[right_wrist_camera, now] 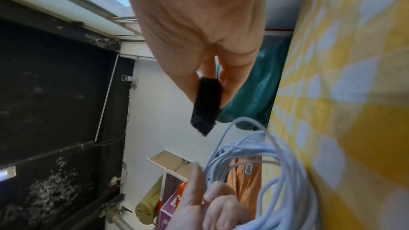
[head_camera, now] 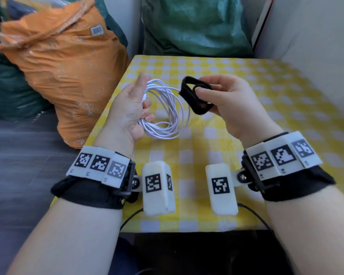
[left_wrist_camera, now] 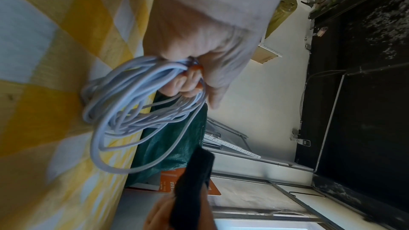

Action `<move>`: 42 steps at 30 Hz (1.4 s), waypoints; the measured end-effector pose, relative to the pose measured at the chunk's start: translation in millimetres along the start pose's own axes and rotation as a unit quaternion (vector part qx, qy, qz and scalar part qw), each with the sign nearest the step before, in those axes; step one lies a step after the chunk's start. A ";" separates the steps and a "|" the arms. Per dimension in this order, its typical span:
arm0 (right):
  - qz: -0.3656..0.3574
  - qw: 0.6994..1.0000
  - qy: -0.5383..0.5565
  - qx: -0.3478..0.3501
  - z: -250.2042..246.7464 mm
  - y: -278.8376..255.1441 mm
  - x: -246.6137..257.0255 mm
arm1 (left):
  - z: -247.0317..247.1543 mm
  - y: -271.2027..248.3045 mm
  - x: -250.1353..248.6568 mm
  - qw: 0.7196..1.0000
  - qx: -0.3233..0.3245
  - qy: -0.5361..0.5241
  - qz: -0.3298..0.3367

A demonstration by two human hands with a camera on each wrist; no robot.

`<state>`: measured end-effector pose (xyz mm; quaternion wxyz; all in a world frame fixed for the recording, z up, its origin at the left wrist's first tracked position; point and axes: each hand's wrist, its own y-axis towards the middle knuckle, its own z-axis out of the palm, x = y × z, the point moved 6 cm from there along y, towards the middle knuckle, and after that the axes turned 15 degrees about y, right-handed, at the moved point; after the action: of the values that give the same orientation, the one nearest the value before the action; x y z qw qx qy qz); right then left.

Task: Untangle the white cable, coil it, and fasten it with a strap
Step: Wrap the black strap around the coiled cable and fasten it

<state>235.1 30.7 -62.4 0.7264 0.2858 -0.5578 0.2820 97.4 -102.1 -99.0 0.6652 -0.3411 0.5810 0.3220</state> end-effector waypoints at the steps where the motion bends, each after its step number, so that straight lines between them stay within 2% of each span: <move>1: 0.000 1.000 0.023 0.015 4.6 -1.4 0.8 | 1.3 -0.5 -0.8 1.000 0.006 0.009 0.010; 6: 0.009 0.993 0.082 0.088 22.4 -8.0 4.0 | 11.2 -6.0 -3.7 0.998 0.056 0.032 0.023; 8: 0.014 0.993 0.075 0.093 26.3 -10.0 3.7 | 15.7 -9.3 -5.5 0.996 0.081 0.042 0.024; 14: 0.041 0.998 -0.015 0.043 27.4 -8.5 -9.4 | 21.3 -12.8 -6.9 0.992 0.112 0.061 0.020; 20: 0.074 0.996 0.050 -0.007 22.6 -7.7 -7.8 | 25.9 -16.0 -8.1 0.989 0.129 0.063 0.022; 24: 0.078 0.992 0.096 -0.021 21.4 -9.2 -3.5 | 31.1 -22.0 -12.1 0.979 0.187 0.057 0.051; 29: 0.090 0.995 0.036 -0.035 20.4 -7.2 -8.5 | 36.0 -27.6 -12.7 0.965 0.258 0.012 0.050; 36: 0.040 0.994 -0.084 -0.062 14.4 -2.8 -9.6 | 38.4 -30.4 -12.6 0.970 0.242 -0.002 0.036; 42: -0.015 0.992 -0.124 -0.027 22.5 -5.3 -1.2 | 38.7 -30.1 -14.5 0.973 0.225 0.034 0.043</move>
<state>224.1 10.6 -59.3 0.6635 0.3068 -0.6464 0.2185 141.9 -87.4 -78.7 0.6902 -0.1682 0.6751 0.1992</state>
